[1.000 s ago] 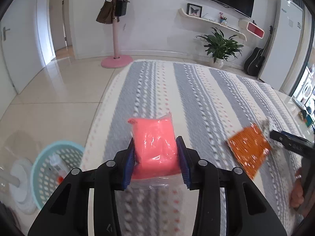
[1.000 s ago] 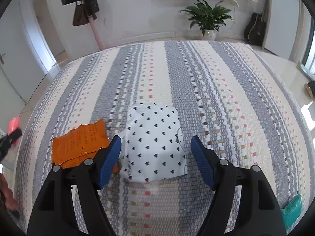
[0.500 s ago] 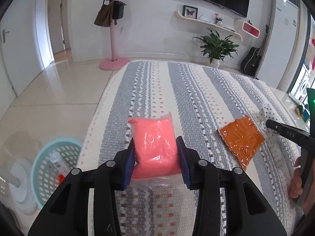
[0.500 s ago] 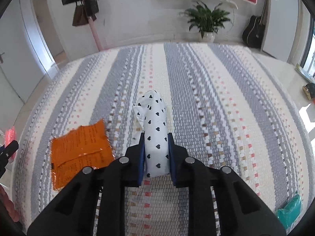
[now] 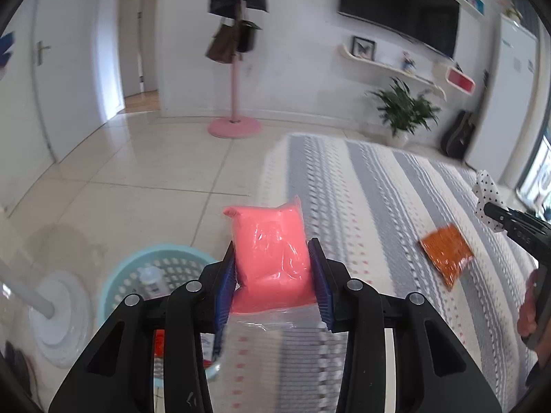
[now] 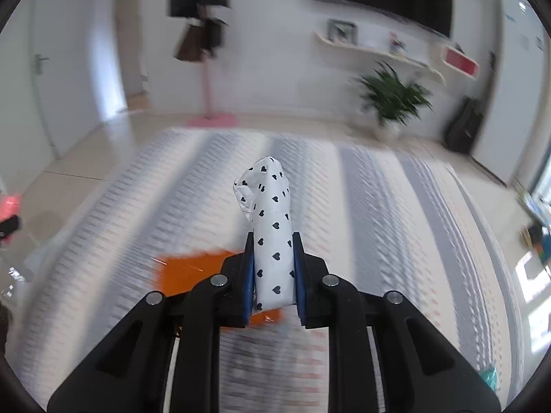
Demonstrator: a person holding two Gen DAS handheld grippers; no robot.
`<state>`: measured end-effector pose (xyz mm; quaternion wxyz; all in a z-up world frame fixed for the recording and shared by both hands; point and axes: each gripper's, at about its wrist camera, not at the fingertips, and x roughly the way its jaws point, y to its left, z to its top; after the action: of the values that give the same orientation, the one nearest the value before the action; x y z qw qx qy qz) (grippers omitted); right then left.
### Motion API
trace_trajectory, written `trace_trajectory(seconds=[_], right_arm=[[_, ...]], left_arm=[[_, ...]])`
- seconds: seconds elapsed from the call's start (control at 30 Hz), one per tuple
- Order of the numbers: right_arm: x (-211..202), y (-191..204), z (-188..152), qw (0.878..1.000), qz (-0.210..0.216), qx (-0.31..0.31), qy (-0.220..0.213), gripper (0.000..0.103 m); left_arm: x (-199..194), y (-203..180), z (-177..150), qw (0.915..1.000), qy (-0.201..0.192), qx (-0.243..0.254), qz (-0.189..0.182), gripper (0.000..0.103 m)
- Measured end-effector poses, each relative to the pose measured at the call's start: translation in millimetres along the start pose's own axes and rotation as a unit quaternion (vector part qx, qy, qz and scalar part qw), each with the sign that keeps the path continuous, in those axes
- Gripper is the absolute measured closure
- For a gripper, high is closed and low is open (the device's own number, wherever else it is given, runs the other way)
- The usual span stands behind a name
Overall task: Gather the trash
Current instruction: 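Carry pink packet and heart-print cloth to the blue basket and release both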
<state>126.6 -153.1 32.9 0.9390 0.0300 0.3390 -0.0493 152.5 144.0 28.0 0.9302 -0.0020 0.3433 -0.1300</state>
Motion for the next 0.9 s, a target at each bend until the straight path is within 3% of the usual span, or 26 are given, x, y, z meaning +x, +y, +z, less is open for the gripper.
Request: trace_trajectory(seconds=[0.23, 0.47, 0.57, 0.77, 0.9], right_arm=[[-16, 116, 35, 0.992, 0.113, -0.058, 0.0, 0.086], [-15, 211, 45, 0.976, 0.181, -0.115, 0.032, 0.086], [0, 246, 42, 0.971, 0.2, -0.115, 0.063, 0.086], [45, 294, 25, 0.957, 0.229, -0.102, 0.143, 0.086], [70, 313, 13, 0.952, 0.23, -0.106, 0.17, 0.086]], left_arm=[[-21, 62, 5, 0.9982, -0.009, -0.052, 0.029, 0.065], [-37, 138, 0, 0.9916, -0.008, -0.112, 0.064, 0.065], [-24, 159, -8, 0.9884, 0.012, -0.109, 0.105, 0.065], [14, 192, -26, 0.9825, 0.074, -0.151, 0.08, 0.065], [29, 206, -33, 0.9772, 0.095, -0.182, 0.054, 0.065]])
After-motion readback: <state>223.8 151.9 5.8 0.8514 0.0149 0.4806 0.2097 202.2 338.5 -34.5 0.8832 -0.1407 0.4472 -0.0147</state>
